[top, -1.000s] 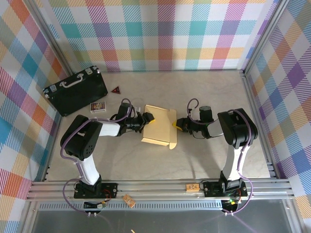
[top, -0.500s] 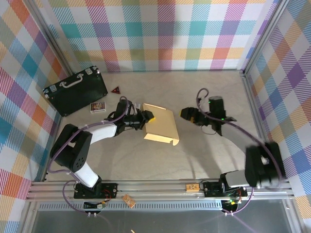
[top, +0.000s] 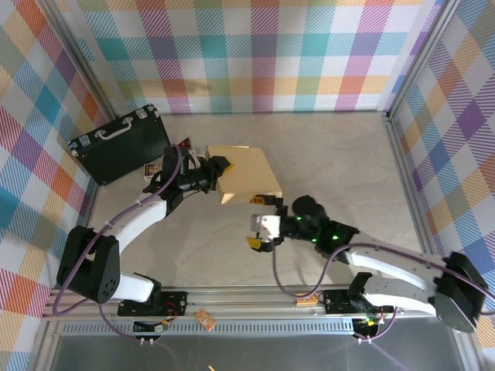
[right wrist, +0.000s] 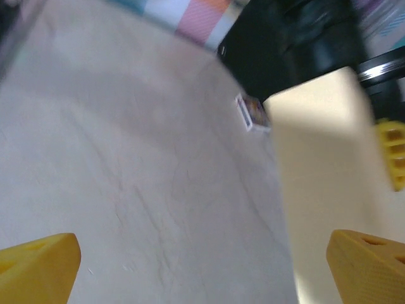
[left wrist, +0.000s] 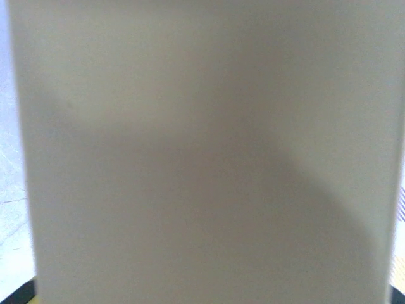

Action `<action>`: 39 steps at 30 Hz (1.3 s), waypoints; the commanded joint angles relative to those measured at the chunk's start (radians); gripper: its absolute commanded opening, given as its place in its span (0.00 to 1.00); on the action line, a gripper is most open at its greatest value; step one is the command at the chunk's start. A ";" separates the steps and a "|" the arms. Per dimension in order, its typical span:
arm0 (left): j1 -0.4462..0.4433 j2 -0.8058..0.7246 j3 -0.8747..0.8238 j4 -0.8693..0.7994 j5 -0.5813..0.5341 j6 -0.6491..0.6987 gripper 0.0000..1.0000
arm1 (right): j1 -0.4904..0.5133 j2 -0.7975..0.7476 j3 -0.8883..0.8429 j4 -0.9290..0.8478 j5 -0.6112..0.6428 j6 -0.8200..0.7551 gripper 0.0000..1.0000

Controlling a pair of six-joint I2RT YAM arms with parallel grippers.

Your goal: Fold the paper box

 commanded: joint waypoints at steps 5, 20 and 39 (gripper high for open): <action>0.014 -0.028 0.001 0.009 0.021 -0.113 0.37 | 0.060 0.285 0.090 0.467 0.448 -0.385 0.94; 0.048 -0.041 -0.013 0.036 0.030 -0.145 0.37 | -0.032 0.147 0.141 0.098 0.213 -0.143 0.95; 0.092 -0.081 -0.076 0.181 0.038 -0.265 0.93 | -0.034 0.204 0.211 0.144 0.375 -0.061 0.40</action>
